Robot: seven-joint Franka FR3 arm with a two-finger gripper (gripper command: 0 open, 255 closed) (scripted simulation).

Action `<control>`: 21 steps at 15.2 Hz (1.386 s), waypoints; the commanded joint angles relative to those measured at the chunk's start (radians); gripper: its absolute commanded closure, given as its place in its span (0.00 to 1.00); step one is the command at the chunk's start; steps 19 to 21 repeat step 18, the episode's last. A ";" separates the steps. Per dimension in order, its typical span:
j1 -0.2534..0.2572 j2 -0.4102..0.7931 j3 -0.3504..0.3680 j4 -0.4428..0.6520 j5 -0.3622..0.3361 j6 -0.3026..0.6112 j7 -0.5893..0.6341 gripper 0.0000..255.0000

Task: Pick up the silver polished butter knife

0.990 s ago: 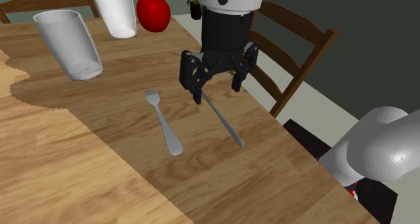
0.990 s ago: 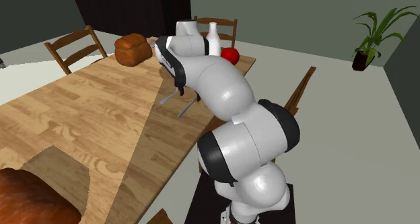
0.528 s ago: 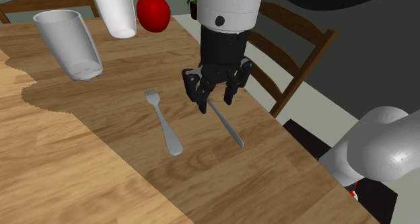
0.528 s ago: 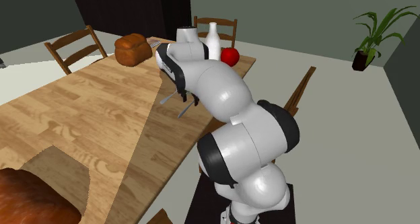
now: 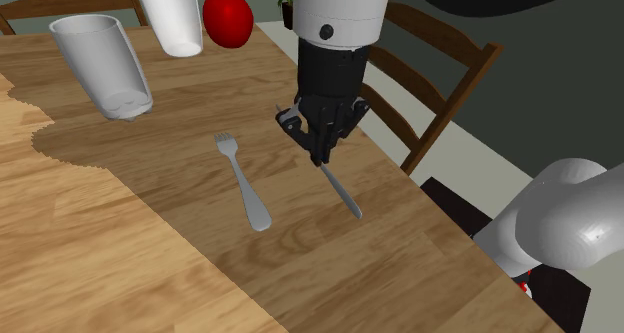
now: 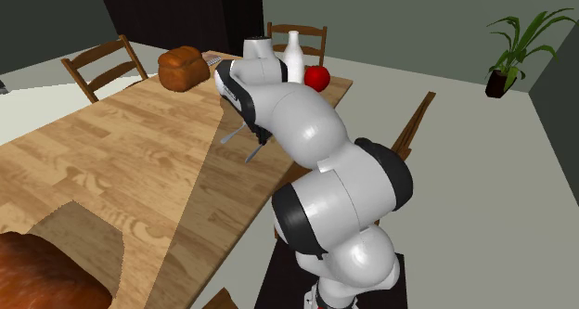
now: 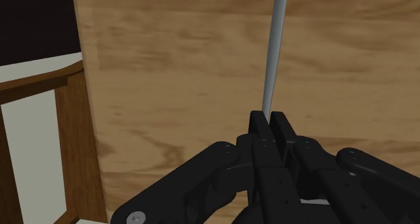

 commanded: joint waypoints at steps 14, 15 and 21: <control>-0.015 0.038 -0.014 0.204 -0.027 -0.169 0.026 1.00; -0.016 0.043 -0.015 0.221 -0.029 -0.182 0.029 1.00; -0.018 0.049 -0.015 0.241 -0.032 -0.197 0.032 1.00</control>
